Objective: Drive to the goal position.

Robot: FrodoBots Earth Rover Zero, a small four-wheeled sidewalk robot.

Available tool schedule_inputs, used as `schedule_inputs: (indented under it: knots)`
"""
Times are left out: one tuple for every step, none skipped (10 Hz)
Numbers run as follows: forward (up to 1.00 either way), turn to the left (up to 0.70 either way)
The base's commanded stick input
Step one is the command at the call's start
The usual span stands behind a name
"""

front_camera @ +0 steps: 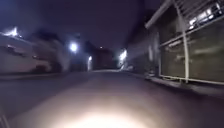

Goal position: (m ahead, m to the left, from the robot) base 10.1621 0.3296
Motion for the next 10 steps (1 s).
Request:
schedule_inputs:
  knots:
    - [0.70,0.00]
    - [0.70,0.00]
    - [0.70,0.00]
    - [0.70,0.00]
    - [0.70,0.00]
    - [0.70,0.00]
    - [0.70,0.00]
    - [0.70,0.00]
    - [0.70,0.00]
    - [0.70,0.00]
